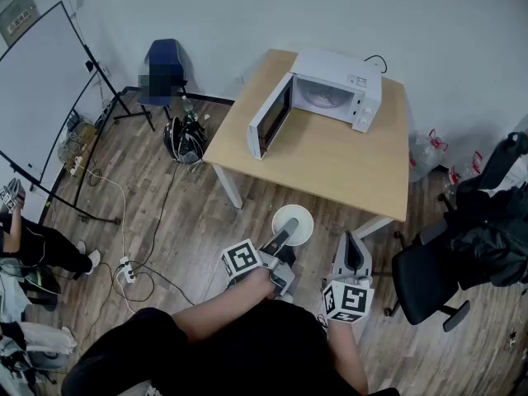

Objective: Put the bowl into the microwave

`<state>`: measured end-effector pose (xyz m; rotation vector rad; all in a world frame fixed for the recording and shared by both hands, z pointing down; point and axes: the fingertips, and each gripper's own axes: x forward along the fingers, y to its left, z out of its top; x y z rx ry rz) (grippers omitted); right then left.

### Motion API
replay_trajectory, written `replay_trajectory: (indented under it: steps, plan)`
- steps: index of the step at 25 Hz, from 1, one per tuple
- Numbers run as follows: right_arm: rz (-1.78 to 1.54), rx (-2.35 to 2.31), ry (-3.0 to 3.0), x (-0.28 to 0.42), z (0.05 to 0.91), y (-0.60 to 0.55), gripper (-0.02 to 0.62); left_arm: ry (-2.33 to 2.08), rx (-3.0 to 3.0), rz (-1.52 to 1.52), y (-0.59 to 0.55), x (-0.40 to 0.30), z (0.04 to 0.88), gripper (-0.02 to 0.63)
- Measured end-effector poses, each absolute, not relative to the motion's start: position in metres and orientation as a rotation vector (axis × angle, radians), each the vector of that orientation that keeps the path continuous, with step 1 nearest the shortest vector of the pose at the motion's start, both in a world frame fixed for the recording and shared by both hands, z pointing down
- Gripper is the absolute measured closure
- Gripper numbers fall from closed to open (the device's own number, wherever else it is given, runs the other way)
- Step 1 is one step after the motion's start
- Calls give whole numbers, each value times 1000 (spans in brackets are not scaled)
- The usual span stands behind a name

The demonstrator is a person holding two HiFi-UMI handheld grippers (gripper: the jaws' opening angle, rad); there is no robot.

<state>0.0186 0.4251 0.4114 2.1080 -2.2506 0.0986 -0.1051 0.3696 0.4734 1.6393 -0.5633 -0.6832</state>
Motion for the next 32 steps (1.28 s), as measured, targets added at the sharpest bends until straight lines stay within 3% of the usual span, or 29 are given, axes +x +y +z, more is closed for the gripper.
replay_trajectory:
  steps: [15, 32]
  plan:
    - [72, 2082, -2212, 32, 423, 423, 535, -566, 1587, -661, 350, -92, 495, 393]
    - [151, 2022, -2177, 63, 431, 276, 535, -598, 1560, -579, 189, -55, 520, 393]
